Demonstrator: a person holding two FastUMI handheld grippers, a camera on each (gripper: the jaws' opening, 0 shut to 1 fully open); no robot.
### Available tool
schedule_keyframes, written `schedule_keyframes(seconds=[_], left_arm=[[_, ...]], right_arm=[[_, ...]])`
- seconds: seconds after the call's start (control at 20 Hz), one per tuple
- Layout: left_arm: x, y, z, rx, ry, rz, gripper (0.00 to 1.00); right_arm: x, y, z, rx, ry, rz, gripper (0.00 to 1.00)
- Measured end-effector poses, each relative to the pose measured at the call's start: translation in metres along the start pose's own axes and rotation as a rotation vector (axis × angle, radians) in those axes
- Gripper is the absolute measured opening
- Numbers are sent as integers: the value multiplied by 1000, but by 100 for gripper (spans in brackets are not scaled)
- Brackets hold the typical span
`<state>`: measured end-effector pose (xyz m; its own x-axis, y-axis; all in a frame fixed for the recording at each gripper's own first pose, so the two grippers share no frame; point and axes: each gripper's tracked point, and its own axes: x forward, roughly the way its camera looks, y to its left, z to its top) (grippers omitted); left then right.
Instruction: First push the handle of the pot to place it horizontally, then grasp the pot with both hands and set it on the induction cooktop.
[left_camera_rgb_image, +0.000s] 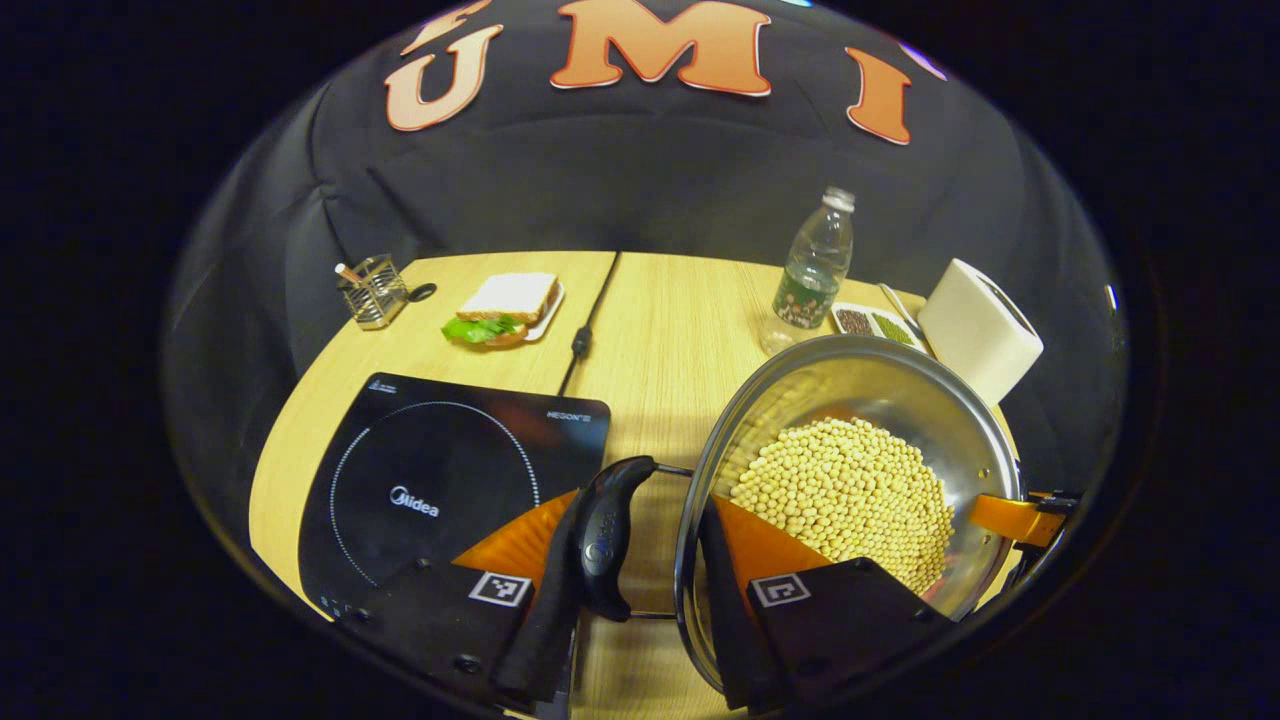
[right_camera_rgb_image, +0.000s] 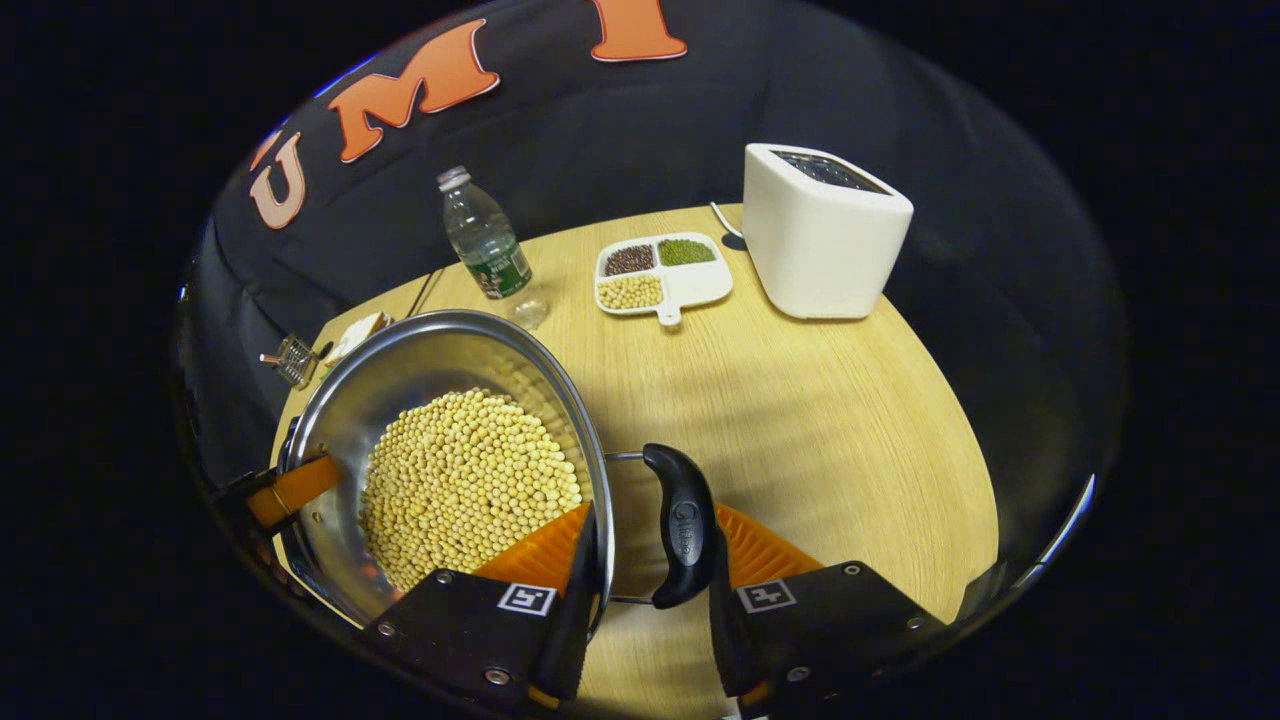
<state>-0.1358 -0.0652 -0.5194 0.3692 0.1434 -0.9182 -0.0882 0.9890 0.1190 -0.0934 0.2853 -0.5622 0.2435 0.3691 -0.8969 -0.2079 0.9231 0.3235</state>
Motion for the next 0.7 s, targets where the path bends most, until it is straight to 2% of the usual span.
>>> schedule_keyframes(seconds=[0.2,0.5,0.7], left_arm=[[-27,19,14,-47,-68,57,66],[-68,35,15,-134,-99,169,65],[-90,38,20,-145,-121,242,65]], right_arm=[[4,5,1,-25,-23,73,51],[23,5,5,-115,-37,156,51],[33,6,13,-145,-24,210,51]])
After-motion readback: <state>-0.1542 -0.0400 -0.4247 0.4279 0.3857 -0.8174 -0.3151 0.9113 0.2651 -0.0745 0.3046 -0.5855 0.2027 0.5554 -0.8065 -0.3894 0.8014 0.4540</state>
